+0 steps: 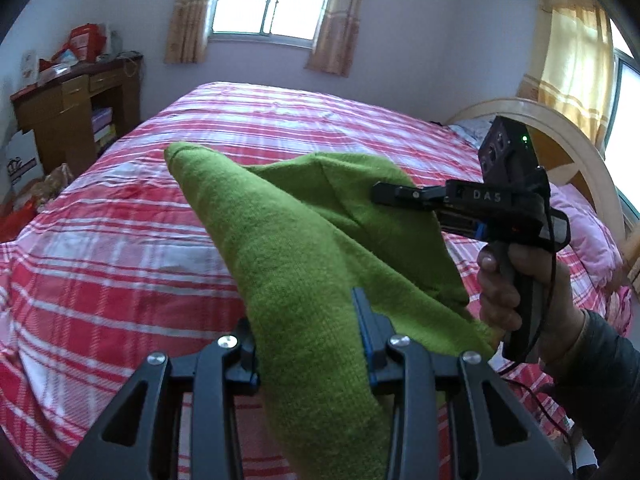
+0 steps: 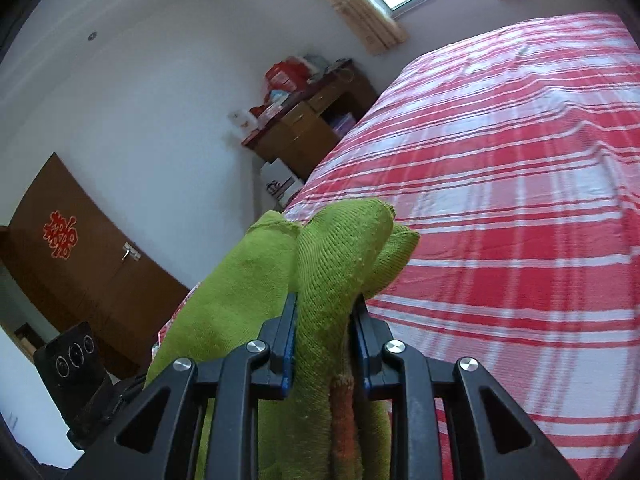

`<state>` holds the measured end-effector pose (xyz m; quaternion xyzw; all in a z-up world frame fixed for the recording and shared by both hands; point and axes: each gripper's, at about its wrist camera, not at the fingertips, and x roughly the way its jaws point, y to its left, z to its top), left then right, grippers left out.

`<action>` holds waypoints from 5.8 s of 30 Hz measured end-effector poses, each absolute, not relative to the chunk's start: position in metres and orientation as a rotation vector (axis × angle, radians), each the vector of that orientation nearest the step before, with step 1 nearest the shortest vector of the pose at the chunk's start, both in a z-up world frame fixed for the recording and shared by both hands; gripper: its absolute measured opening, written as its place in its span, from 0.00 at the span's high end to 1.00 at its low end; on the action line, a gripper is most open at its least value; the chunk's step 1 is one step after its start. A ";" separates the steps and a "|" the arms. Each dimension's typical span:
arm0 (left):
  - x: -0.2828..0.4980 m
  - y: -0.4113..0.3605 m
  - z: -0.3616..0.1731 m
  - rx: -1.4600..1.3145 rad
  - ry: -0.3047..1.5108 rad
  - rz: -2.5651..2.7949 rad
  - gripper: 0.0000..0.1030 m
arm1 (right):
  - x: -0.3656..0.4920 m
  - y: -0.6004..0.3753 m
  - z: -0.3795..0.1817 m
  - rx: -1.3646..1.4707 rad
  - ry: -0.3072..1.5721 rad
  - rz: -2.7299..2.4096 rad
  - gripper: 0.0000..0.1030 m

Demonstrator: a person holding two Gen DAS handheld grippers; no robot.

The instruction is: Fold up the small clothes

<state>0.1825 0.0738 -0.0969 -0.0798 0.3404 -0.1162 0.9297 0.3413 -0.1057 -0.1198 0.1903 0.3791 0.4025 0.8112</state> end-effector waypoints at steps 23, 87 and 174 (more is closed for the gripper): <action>0.169 0.154 -0.105 -0.212 0.670 -0.091 0.64 | 0.360 0.017 -0.124 0.343 0.872 0.999 0.77; 0.164 0.229 -0.136 -0.198 0.679 0.226 0.13 | 0.301 0.038 -0.100 0.217 0.741 0.994 0.51; 0.076 0.163 -0.027 -0.144 0.380 0.186 0.00 | 0.133 -0.001 -0.021 0.052 0.468 0.741 0.40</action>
